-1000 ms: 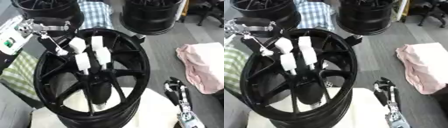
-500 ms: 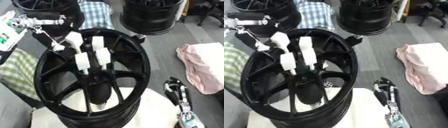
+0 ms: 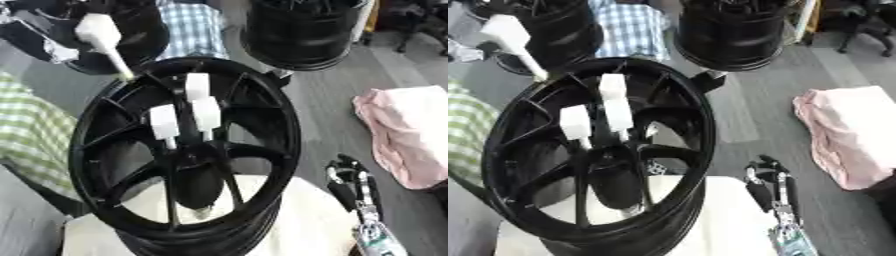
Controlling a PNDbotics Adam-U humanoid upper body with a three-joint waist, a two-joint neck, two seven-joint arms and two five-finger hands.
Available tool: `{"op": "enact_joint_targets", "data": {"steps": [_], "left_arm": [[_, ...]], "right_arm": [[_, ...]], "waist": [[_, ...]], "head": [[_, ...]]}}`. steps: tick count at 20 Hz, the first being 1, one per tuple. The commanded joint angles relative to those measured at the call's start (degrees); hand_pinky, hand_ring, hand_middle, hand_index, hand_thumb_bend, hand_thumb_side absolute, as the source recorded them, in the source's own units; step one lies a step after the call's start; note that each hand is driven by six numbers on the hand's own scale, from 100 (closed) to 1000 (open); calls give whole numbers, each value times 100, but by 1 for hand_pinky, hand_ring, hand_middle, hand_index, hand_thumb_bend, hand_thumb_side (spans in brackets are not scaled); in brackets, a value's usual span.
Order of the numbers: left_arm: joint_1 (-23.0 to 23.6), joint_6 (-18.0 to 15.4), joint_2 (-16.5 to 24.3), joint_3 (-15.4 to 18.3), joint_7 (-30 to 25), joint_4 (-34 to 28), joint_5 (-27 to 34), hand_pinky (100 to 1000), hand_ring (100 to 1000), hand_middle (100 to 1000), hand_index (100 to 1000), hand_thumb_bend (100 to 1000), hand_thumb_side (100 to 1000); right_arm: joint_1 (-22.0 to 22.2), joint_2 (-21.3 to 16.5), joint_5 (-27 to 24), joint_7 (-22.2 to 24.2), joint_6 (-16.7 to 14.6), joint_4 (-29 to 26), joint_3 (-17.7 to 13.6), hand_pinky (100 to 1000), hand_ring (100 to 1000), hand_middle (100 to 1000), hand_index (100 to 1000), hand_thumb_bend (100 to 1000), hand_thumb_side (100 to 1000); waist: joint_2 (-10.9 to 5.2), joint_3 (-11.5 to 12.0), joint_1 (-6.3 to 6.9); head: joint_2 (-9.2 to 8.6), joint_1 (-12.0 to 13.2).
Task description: Pull the pin out of the wheel hub.
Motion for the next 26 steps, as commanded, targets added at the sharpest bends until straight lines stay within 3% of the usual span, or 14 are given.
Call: {"op": "enact_joint_targets", "data": {"steps": [1, 4, 5, 7, 9, 11, 14, 19, 24, 26], "left_arm": [[399, -614, 566, 601, -831, -209, 247, 803, 702, 470, 592, 100, 109], [1257, -399, 594, 1083, -774, -233, 252, 802, 713, 501, 636, 105, 192], [1546, -312, 501, 1249, -707, -184, 244, 805, 731, 554, 690, 131, 221], [2116, -105, 213, 1581, -511, 36, 201, 810, 760, 643, 767, 215, 293], [2595, 89, -102, 1870, -201, 238, -66, 828, 799, 759, 858, 337, 421], [3038, 321, -521, 2153, 255, 402, -450, 838, 813, 790, 883, 372, 475], [3517, 701, -1180, 2516, 1086, 493, -750, 832, 805, 794, 890, 497, 612], [3856, 1347, -2255, 2847, 2516, 312, -745, 798, 763, 753, 862, 434, 640], [3891, 1739, -3065, 2903, 3214, 60, -558, 773, 727, 714, 825, 277, 625], [3881, 1832, -3297, 2912, 3451, -15, -580, 769, 721, 708, 820, 261, 623]], "right_arm": [[-30, -43, 17, -42, 2, -86, -46, 752, 613, 671, 818, 100, 526], [-39, -36, 12, -65, 12, -95, -71, 752, 613, 672, 818, 100, 527], [-41, -34, 11, -73, 16, -97, -79, 752, 613, 672, 818, 100, 527], [-52, -26, 8, -90, 22, -102, -92, 752, 613, 672, 818, 100, 526], [-65, -14, 6, -103, 26, -108, -99, 752, 613, 672, 818, 100, 527], [-77, -8, 2, -113, 31, -114, -107, 752, 613, 672, 818, 100, 527], [-91, -8, -12, -115, 37, -121, -115, 752, 613, 672, 819, 100, 527], [-115, 22, -26, -118, 47, -133, -121, 752, 613, 672, 819, 100, 527], [-139, 75, -25, -109, 48, -128, -106, 752, 613, 672, 819, 100, 528], [-147, 87, -27, -104, 48, -124, -100, 752, 613, 672, 819, 100, 528]], "waist": [[-101, 26, -12], [-93, 63, -35], [-91, 74, -43], [-82, 92, -59], [-71, 97, -73], [-55, 110, -89], [-31, 130, -117], [-12, 138, -169], [-10, 114, -218], [-9, 111, -232]], "head": [[-49, -36], [-61, -76], [-67, -81], [-94, -106], [-112, -126], [-121, -145], [-123, -142], [-100, -105], [-64, -30], [-62, -26]]}}
